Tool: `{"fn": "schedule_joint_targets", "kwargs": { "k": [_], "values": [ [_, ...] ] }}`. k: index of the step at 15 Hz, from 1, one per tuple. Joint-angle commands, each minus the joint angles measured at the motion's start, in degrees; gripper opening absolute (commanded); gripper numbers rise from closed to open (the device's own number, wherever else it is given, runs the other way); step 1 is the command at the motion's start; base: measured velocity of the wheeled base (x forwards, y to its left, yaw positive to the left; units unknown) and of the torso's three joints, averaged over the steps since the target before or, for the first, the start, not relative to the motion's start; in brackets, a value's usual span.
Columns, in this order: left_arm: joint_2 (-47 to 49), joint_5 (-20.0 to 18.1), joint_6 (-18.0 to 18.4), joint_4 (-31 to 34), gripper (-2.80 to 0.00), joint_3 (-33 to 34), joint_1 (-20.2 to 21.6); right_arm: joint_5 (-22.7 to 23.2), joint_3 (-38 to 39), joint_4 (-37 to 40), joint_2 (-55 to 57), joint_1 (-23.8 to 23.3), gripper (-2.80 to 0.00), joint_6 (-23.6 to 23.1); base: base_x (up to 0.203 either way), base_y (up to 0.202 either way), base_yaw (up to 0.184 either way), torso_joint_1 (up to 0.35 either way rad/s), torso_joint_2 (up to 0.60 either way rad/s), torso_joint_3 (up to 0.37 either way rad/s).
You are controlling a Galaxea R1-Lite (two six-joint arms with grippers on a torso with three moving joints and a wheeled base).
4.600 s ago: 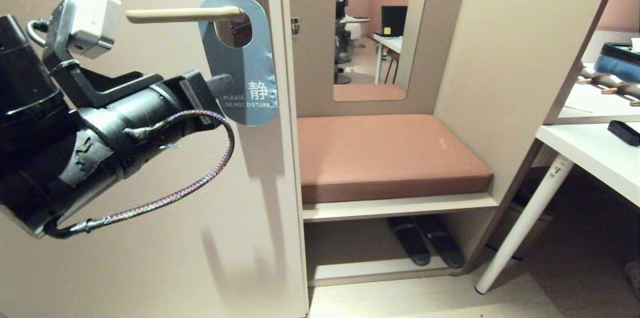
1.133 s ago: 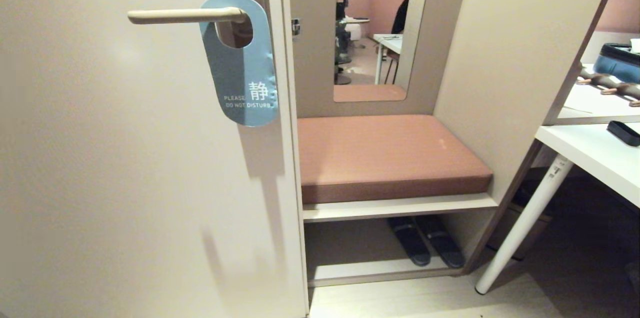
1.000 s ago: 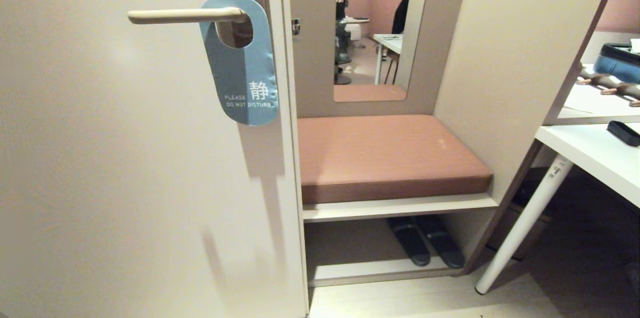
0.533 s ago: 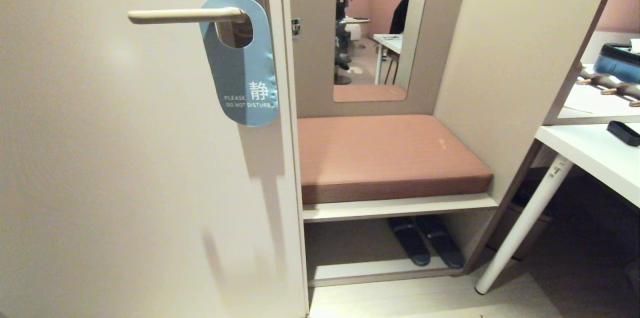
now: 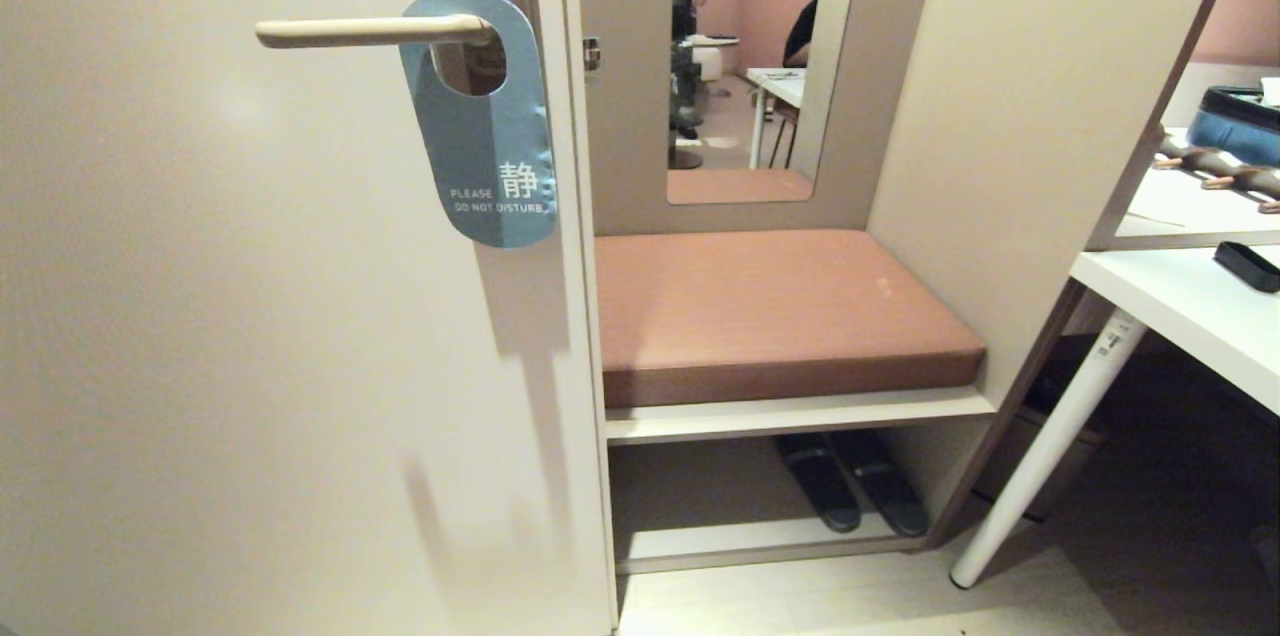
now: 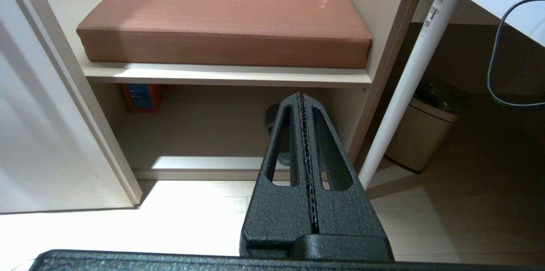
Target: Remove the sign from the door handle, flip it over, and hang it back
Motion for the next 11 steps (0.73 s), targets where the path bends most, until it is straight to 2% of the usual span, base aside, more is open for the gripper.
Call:
{"fn": "schedule_joint_targets", "kwargs": {
  "k": [1, 4, 7, 11],
  "values": [
    [0.0, -0.01, 0.03, 0.0, -2.8, 0.0, 0.04, 0.03, -0.01, 0.0, 0.05, -0.03, -2.8, -0.2, 0.0, 0.0, 0.0, 0.0, 0.0, 0.0],
    [0.0, -0.01, 0.03, 0.0, -2.8, 0.0, 0.04, -0.36, -0.01, 0.0, 0.05, -0.04, -2.8, 0.23, 0.0, 0.0, 0.0, 0.0, 0.0, 0.0],
    [0.0, -0.01, 0.03, 0.0, -2.8, 0.0, 0.04, -1.11, -0.01, 0.0, 0.05, -0.04, -2.8, 2.53, 0.0, 0.0, 0.0, 0.0, 0.0, 0.0],
    [0.0, -0.01, 0.03, 0.0, -2.8, 0.0, 0.04, -1.11, -0.01, -0.05, 0.05, -0.04, -2.8, 2.62, 0.0, 0.0, 0.0, 0.0, 0.0, 0.0]
  ]
}}
